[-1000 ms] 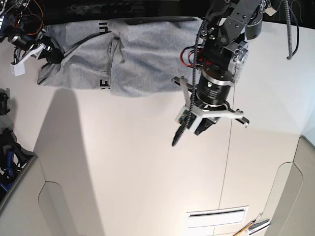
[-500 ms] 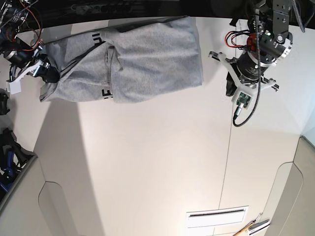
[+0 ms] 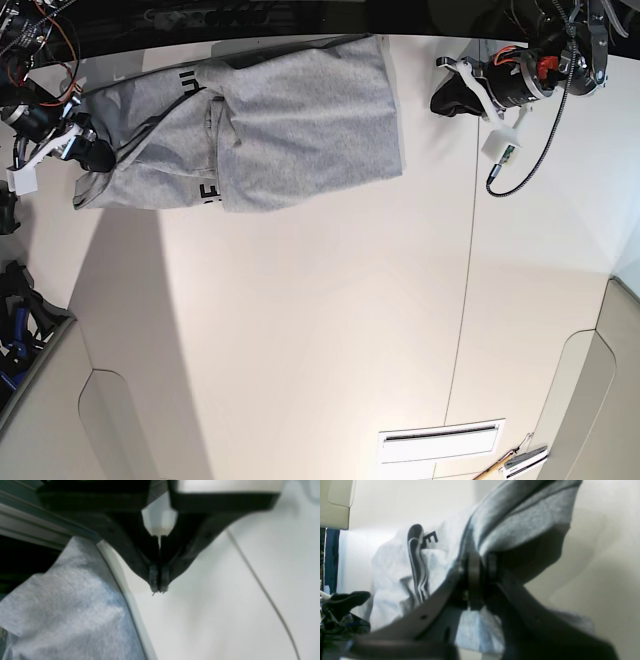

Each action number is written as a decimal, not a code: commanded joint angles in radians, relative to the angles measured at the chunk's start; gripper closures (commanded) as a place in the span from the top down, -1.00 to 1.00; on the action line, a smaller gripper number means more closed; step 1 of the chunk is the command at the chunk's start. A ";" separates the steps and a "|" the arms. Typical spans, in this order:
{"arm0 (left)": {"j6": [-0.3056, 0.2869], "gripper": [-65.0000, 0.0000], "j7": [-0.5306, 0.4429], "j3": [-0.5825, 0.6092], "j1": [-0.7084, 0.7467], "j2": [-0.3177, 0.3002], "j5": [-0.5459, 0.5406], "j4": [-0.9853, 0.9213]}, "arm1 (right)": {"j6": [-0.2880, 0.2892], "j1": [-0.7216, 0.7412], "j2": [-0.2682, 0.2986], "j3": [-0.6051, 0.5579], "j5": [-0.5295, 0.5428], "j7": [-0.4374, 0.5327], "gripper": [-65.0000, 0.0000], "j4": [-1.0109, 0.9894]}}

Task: Fold the T-shirt properly
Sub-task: 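Release the left gripper and raise it away from the shirt, then grasp the shirt bundle end with the right gripper and drag it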

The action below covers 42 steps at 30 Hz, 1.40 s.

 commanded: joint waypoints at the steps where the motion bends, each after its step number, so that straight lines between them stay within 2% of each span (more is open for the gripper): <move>1: -0.007 -1.00 -0.009 -0.005 -0.002 -0.011 -0.018 0.006 | 0.003 0.008 0.017 0.005 0.028 0.010 -1.00 0.020; 6: -0.006 -1.00 0.005 -0.005 -0.002 -0.011 -0.019 0.002 | 0.004 0.008 0.017 0.005 0.110 -0.027 -1.00 0.022; 11: 0.010 -1.00 0.005 -0.005 -0.002 -0.005 -0.021 0.000 | 0.004 0.008 0.017 0.005 0.113 -0.031 -1.00 0.031; 13: 0.031 -1.00 0.004 -0.005 -0.002 0.016 0.003 -0.003 | 0.005 0.008 0.017 0.005 0.113 -0.032 -1.00 0.047; 21: 0.031 -1.00 0.004 -0.005 -0.005 0.106 0.024 -0.006 | 0.019 0.008 0.016 0.005 0.114 -0.039 -1.00 0.184; 27: 0.031 -1.00 0.005 -0.005 -0.005 0.111 0.024 -0.006 | 0.020 0.008 0.000 -0.018 0.173 -0.039 -1.00 0.247; 31: 0.031 -1.00 0.004 -0.005 -0.005 0.111 0.024 -0.006 | 0.023 0.005 -0.006 -0.115 0.173 -0.047 -1.00 0.247; 37: 0.031 -1.00 0.004 -0.005 -0.004 0.111 0.026 -0.006 | 0.023 0.006 -0.011 -0.333 0.172 -0.044 -1.00 0.247; 42: 0.031 -1.00 0.005 -0.005 -0.004 0.111 0.071 -0.006 | 0.030 0.008 -0.092 -0.447 0.172 -0.030 -1.00 0.247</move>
